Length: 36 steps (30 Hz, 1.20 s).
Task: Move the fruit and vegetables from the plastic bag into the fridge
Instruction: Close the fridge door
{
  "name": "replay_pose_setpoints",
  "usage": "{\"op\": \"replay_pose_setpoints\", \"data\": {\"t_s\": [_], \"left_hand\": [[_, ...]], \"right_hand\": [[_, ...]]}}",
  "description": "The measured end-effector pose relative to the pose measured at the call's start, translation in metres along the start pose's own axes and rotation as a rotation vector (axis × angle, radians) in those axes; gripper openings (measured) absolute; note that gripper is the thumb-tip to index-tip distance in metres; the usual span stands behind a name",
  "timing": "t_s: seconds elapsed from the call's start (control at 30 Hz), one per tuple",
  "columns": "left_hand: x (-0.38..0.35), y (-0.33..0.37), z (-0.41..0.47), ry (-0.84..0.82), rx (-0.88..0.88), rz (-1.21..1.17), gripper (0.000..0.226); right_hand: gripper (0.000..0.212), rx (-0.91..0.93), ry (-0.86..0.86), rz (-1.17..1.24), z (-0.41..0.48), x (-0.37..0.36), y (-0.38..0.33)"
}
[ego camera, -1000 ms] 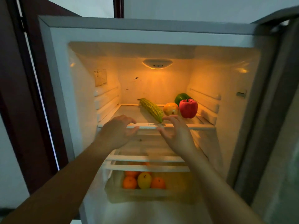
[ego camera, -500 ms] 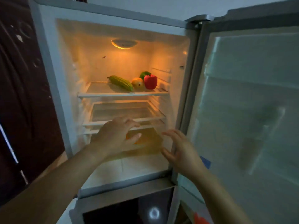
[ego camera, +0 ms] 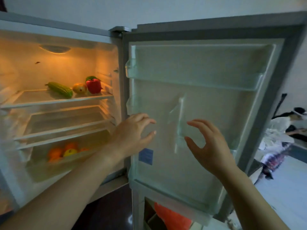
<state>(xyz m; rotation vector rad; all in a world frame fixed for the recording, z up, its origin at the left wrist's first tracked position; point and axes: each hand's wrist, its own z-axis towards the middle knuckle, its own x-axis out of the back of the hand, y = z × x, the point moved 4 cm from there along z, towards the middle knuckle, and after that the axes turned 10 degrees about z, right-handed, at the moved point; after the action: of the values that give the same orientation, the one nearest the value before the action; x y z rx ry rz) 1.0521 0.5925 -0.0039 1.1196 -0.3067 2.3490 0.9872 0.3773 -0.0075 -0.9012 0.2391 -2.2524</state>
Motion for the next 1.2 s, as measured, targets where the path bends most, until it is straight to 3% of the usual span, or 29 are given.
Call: {"op": "replay_pose_setpoints", "data": {"t_s": [0.13,0.37,0.47,0.63,1.03,1.2], "left_hand": [[-0.006,0.060,0.031,0.096,-0.027,-0.090,0.042],[-0.067,0.154,0.037,-0.052,0.050,-0.138,0.053],[-0.089,0.172,0.030,-0.051,0.076,-0.100,0.048],[-0.105,0.176,0.019,0.064,0.069,-0.077,0.033],[-0.082,0.169,-0.010,0.054,0.126,-0.108,0.038],[-0.060,0.156,-0.037,0.014,0.152,-0.132,0.038]], "right_hand": [[0.040,0.028,-0.002,-0.041,-0.005,0.041,0.030],[0.041,0.067,-0.022,-0.005,-0.038,0.102,0.088],[0.044,0.061,-0.037,0.011,-0.045,0.118,0.115],[0.045,0.068,-0.083,0.073,-0.047,0.129,0.145],[0.050,0.048,0.021,0.144,-0.064,0.152,0.144],[0.070,-0.006,0.078,0.180,-0.071,0.151,0.120]]}}
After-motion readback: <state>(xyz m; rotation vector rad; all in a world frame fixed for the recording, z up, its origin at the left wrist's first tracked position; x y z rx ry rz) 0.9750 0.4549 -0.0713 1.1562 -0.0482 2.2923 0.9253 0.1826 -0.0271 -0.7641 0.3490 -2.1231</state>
